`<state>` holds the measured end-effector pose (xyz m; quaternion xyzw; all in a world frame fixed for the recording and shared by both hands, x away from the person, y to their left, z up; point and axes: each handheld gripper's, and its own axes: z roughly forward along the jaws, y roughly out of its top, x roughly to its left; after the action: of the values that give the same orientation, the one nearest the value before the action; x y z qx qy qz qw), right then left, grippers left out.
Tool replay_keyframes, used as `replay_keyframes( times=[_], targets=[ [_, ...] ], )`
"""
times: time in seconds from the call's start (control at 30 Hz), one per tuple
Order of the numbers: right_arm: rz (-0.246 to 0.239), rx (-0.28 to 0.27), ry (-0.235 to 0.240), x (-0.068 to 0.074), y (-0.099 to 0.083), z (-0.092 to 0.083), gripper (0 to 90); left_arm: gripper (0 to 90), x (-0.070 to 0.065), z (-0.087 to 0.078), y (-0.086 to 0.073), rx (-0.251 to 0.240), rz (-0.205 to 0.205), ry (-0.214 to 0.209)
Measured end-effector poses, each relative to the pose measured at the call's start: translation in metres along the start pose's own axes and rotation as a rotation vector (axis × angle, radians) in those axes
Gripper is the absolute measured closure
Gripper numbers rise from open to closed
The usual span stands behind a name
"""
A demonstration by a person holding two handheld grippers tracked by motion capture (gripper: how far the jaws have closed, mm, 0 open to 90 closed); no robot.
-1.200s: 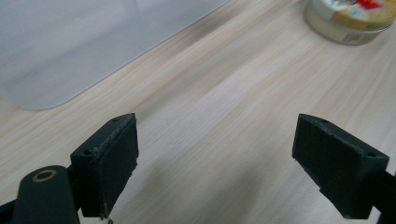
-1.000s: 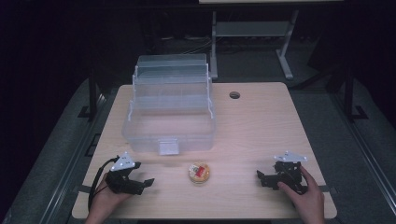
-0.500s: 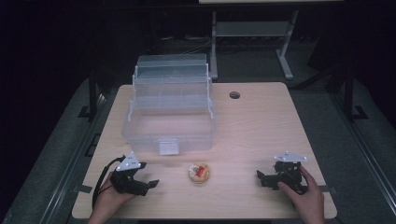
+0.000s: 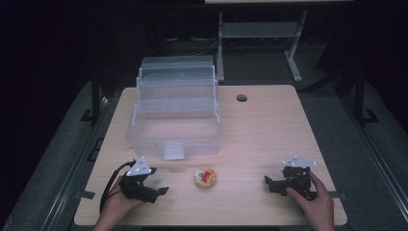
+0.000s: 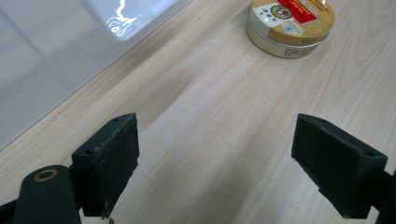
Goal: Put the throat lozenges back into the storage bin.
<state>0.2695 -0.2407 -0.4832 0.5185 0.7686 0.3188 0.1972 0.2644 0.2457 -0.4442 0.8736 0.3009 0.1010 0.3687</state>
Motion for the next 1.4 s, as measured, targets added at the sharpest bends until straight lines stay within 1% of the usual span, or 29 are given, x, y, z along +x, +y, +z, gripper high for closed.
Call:
replay_keyframes(
  times=[0.03,0.53,0.87,1.1,1.2,1.4],
  targets=[
    [0.000,0.000,0.000,0.000,0.000,0.000,0.0,14.4,0.000,0.000,0.001,0.005,0.009,-0.002],
    [0.000,0.000,0.000,0.000,0.000,0.000,0.0,14.4,-0.011,0.014,0.021,0.009,0.051,-0.041],
    [0.000,0.000,0.000,0.000,0.000,0.000,0.0,14.4,-0.017,0.021,0.034,0.015,0.071,-0.049],
    [0.001,0.000,0.000,0.000,0.000,0.000,0.0,14.4,-0.021,0.026,0.043,0.039,0.090,-0.047],
    [0.001,0.000,0.000,0.000,0.000,0.000,0.0,14.3,-0.022,0.028,0.048,0.042,0.097,-0.052],
    [0.001,0.000,0.000,0.000,0.000,0.000,0.0,14.3,-0.027,0.035,0.057,0.069,0.122,-0.063]
  ],
)
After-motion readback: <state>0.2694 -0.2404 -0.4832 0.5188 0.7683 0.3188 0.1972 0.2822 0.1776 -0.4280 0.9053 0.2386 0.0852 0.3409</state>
